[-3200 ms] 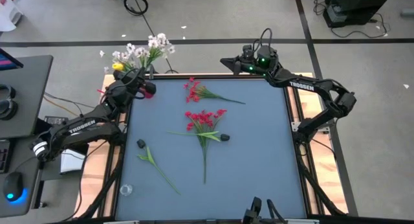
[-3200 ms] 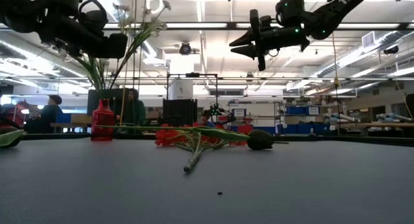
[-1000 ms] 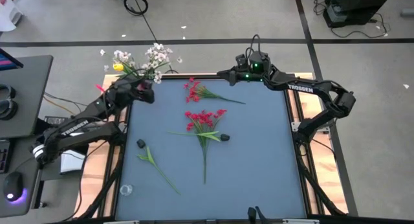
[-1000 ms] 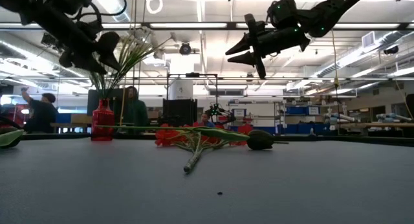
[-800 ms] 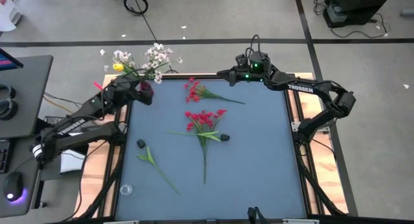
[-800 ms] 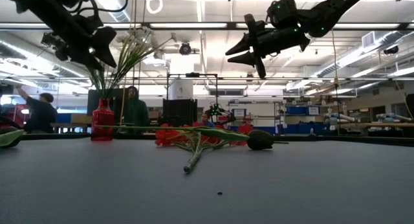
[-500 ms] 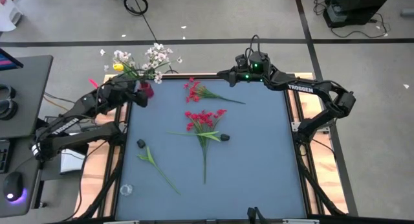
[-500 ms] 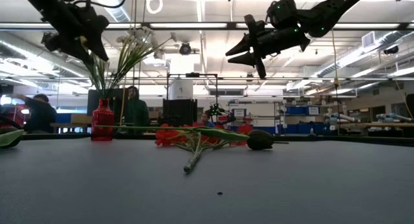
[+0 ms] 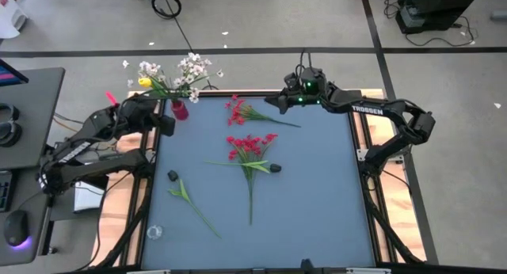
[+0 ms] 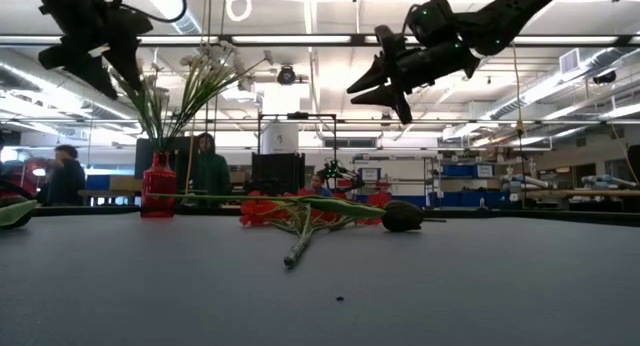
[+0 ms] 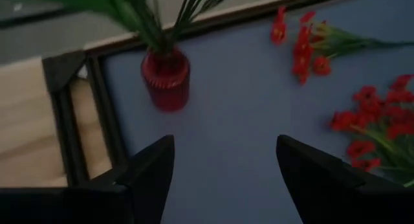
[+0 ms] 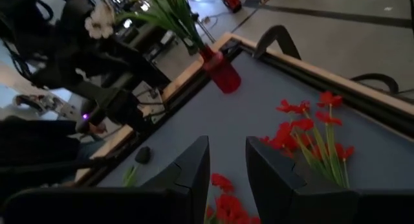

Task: Sort flowers into vase by color
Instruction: Put the white flowers into the red vase

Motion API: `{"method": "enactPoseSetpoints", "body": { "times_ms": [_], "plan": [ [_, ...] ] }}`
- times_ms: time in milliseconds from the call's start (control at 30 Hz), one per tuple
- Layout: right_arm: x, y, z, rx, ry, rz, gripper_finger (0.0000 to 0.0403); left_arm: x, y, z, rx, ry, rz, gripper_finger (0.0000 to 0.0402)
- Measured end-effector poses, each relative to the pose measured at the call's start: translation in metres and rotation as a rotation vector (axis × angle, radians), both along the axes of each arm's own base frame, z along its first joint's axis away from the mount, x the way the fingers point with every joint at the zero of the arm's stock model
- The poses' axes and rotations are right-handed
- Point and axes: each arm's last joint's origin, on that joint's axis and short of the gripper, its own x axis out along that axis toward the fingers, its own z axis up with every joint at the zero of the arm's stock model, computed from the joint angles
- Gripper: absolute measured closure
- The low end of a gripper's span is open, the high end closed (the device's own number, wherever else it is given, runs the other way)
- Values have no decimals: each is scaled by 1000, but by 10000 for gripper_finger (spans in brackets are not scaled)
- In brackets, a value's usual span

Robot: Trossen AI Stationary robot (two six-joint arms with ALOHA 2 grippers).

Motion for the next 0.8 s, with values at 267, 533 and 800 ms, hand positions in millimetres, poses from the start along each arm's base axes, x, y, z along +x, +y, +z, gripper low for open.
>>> {"method": "enactPoseSetpoints", "body": {
  "times_ms": [267, 533, 800],
  "plan": [
    [4, 9, -5, 4, 59, -14, 295, -2, -2, -2, -86, -37, 122, 128],
    [42, 6, -21, -18, 23, 61, 298, 3, 1, -22, -123, -50, 165, 163],
    [88, 1, -24, -12, 13, 103, 298, 41, 2, -21, 10, -286, -165, 178]
  ]
}}
